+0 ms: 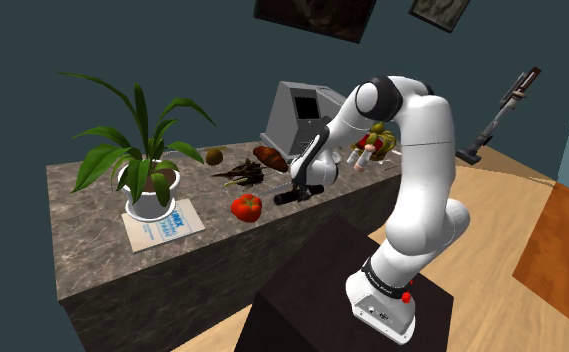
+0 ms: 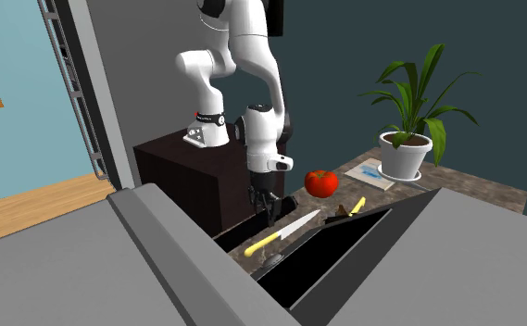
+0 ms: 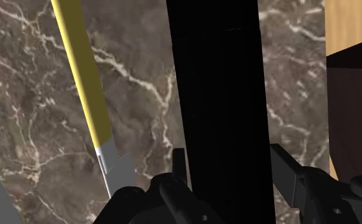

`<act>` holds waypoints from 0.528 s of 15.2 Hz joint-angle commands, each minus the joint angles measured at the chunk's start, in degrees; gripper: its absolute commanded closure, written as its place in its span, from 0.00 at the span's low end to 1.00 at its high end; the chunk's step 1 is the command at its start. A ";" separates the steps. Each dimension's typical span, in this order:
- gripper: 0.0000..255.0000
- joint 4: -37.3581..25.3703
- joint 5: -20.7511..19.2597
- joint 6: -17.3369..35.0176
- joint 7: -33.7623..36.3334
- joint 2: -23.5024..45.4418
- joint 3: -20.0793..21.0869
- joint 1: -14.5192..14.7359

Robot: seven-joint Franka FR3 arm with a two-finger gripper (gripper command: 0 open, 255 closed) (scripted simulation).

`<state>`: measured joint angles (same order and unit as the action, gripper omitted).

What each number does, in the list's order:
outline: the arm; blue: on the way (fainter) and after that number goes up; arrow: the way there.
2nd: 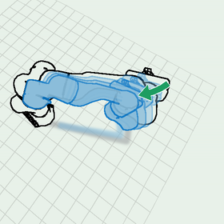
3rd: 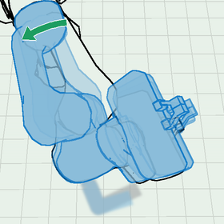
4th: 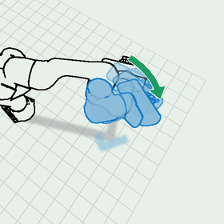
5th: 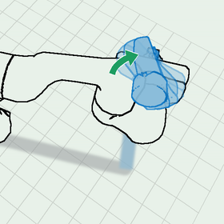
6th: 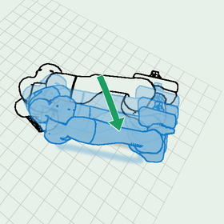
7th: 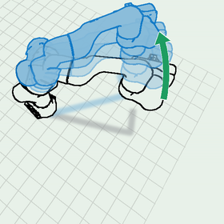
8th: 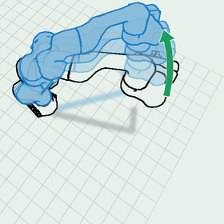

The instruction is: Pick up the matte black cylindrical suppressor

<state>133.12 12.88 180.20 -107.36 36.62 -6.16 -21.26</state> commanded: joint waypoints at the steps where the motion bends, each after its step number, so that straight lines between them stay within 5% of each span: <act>1: 1.00 0.69 -0.06 -1.00 0.11 -1.65 -0.64 0.62; 8: 1.00 2.97 -0.79 -4.97 0.75 -7.67 -3.53 3.26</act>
<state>135.97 12.22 175.89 -106.79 29.71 -9.22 -18.48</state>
